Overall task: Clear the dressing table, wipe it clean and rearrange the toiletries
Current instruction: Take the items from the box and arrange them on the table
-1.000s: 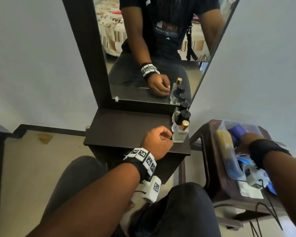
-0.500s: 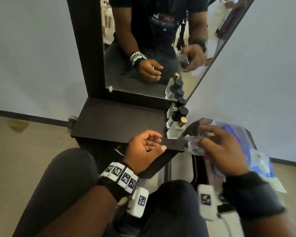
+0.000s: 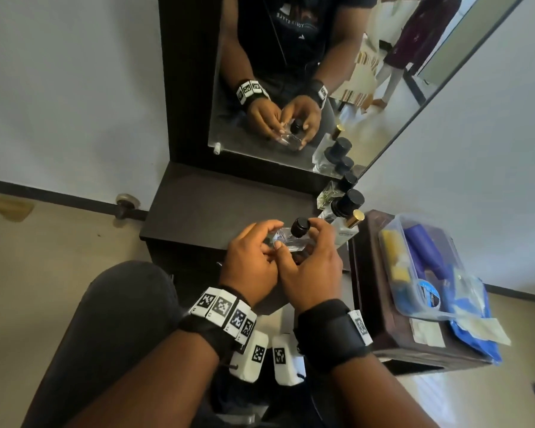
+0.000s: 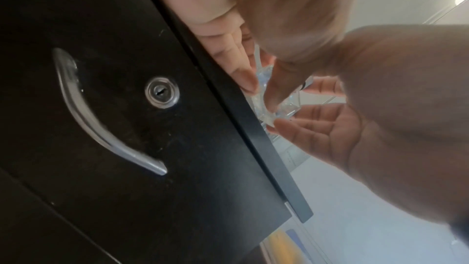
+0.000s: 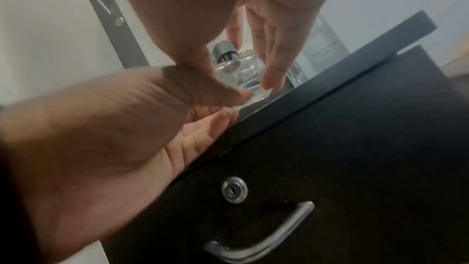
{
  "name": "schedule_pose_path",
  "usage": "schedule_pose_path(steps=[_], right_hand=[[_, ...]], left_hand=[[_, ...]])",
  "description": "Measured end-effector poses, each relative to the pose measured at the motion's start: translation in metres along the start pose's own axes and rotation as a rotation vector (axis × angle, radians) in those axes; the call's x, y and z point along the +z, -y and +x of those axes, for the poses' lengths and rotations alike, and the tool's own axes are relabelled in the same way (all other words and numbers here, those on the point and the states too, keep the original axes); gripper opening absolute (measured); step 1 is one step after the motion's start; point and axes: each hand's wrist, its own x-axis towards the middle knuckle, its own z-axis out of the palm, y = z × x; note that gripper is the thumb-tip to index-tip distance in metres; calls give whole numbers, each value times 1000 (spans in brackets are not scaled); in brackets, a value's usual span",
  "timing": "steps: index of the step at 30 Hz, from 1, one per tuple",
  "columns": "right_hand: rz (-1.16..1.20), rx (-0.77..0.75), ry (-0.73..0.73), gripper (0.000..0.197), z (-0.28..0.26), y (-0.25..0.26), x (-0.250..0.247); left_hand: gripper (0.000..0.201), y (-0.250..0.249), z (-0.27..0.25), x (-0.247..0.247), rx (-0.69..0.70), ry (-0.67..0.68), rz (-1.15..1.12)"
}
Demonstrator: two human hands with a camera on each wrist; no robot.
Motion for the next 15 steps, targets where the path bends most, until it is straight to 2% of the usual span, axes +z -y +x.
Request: schedule_pose_path(steps=[3,6,10,15], right_hand=[[-28,2,-14,67,2,-1,2],[-50,-20,21,61,4,-5,-3],[-178,-37,44,62,5,-6,-12],[-312,-153,102,60,4,-5,-18]], left_hand=[[55,0,0,1,0,-28,42],[50,-2,-1,2,15,-49,42],[43,-2,2,2,-8,-60,30],[41,0,5,-1,-43,-11,74]])
